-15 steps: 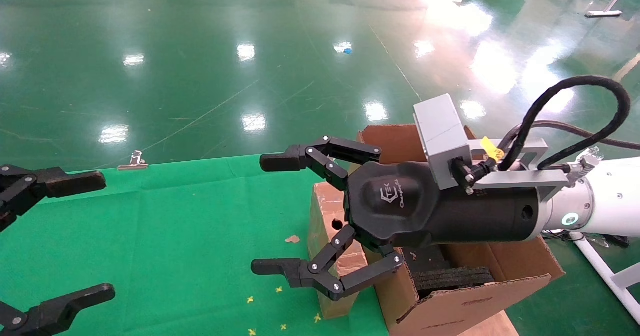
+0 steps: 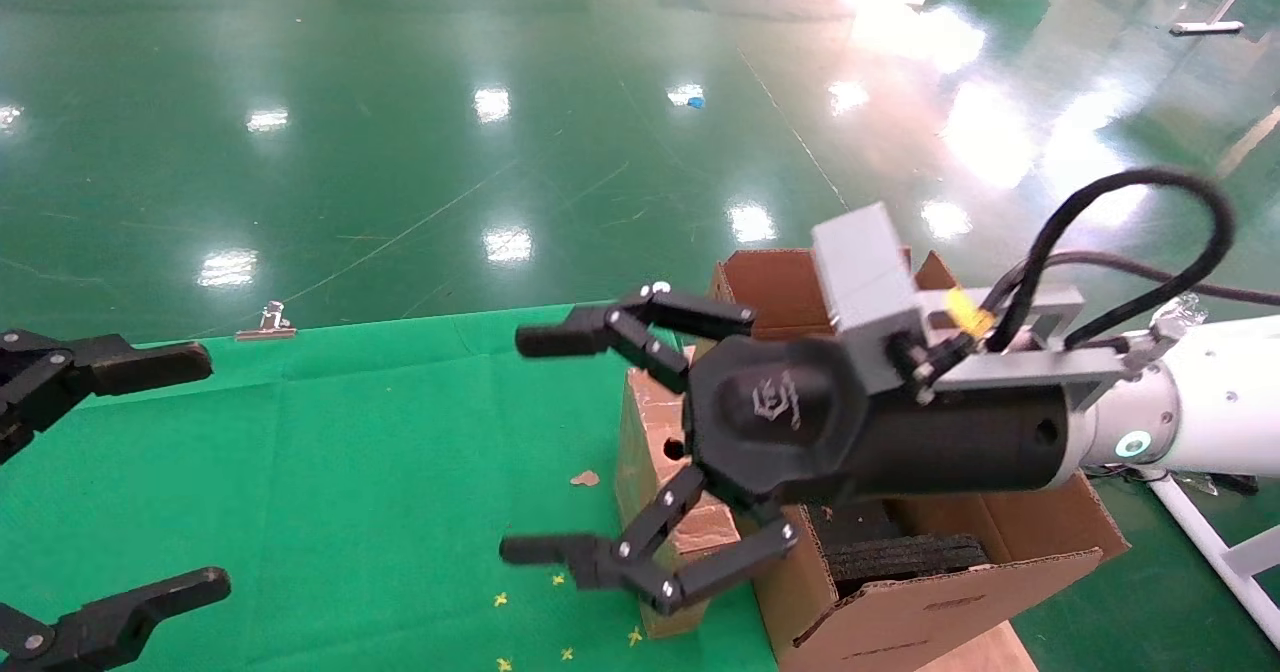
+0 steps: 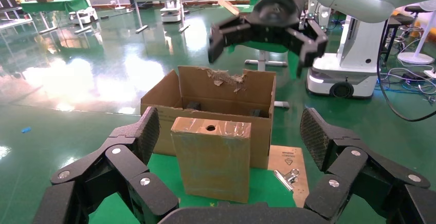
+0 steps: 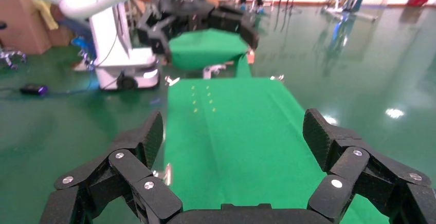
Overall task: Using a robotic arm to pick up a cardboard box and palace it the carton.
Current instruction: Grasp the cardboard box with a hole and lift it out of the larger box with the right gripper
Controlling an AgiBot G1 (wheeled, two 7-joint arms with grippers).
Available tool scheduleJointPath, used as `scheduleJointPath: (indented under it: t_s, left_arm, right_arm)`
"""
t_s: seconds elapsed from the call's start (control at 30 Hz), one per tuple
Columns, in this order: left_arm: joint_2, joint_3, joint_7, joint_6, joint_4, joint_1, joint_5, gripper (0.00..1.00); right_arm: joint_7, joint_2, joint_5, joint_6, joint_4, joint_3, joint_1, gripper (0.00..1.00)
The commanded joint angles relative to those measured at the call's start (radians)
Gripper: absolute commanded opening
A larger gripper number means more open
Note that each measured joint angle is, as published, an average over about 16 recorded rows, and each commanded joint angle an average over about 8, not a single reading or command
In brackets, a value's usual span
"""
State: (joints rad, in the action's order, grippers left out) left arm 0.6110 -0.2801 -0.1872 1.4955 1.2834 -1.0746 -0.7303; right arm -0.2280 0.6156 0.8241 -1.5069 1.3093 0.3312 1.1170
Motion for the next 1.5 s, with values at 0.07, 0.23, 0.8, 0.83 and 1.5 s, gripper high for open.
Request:
scheduleJointPath:
  t_s: [0.07, 0.23, 0.8, 0.83, 1.5]
  left_arm:
    - [0.000, 0.000, 0.000, 0.000, 0.000, 0.000, 0.000, 1.00]
    - [0.000, -0.001, 0.000, 0.000, 0.000, 0.000, 0.000, 1.00]
    - [-0.001, -0.002, 0.001, 0.000, -0.001, -0.001, 0.001, 1.00]
    - [-0.001, -0.002, 0.001, -0.001, -0.001, -0.001, 0.001, 1.00]
    - [-0.001, -0.004, 0.002, -0.001, -0.001, -0.001, 0.002, 1.00]
  right_arm:
    - [-0.021, 0.000, 0.048, -0.004, 0.016, 0.026, 0.018, 1.00]
    - [-0.109, 0.043, 0.256, -0.047, 0.029, 0.153, 0.171, 1.00]
    - [-0.271, 0.224, 0.607, -0.093, 0.017, 0.865, 0.872, 1.00]
    - [-0.277, 0.233, 0.605, -0.092, 0.016, 0.911, 0.899, 1.00]
    - [-0.526, 0.315, 0.502, -0.054, -0.211, 1.214, 1.032, 1.00]
